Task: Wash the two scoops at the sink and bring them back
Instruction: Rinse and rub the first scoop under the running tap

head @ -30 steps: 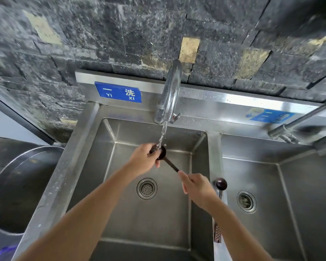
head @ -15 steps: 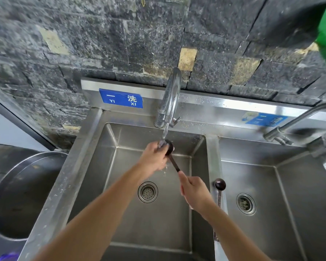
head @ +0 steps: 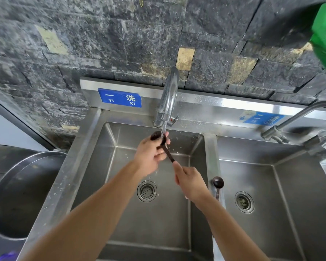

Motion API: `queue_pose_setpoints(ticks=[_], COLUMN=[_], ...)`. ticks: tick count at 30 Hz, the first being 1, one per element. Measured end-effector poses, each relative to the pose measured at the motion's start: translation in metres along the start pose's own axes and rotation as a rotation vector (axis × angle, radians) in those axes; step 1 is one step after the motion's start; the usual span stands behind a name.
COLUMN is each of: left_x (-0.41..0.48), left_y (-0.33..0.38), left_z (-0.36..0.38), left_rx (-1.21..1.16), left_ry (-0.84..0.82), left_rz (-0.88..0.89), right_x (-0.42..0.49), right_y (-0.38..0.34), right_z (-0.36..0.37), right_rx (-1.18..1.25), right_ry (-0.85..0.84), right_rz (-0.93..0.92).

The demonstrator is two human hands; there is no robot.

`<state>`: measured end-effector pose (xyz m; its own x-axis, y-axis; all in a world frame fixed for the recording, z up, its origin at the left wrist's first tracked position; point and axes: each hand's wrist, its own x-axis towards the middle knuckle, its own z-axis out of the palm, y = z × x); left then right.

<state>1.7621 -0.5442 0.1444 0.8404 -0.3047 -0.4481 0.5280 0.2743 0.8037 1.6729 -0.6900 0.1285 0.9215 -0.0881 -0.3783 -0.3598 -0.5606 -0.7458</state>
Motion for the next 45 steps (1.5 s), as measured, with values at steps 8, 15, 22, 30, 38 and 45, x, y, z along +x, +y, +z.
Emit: queue_pose_setpoints(ticks=[8, 15, 22, 30, 38, 45], left_x=[0.003, 0.002, 0.000, -0.007, 0.003, -0.008], left_y=[0.010, 0.007, 0.016, 0.014, -0.006, -0.016], left_z=[-0.016, -0.035, -0.030, -0.029, -0.004, -0.018], left_rx=[0.206, 0.419, 0.578, 0.705, -0.281, 0.582], left_ry=[-0.160, -0.170, -0.270, -0.296, 0.094, -0.036], left_rz=[-0.048, -0.165, -0.205, -0.205, -0.211, 0.063], right_x=[0.003, 0.005, 0.018, 0.016, 0.021, 0.039], right_y=[0.006, 0.015, 0.009, 0.006, -0.030, -0.070], right_z=[-0.019, -0.028, -0.040, -0.055, -0.029, 0.007], right_rx=[-0.163, -0.304, -0.325, -0.592, 0.102, 0.495], right_ry=[0.002, -0.123, -0.112, 0.116, 0.509, 0.155], right_rz=[-0.021, 0.002, -0.012, -0.092, 0.024, 0.154])
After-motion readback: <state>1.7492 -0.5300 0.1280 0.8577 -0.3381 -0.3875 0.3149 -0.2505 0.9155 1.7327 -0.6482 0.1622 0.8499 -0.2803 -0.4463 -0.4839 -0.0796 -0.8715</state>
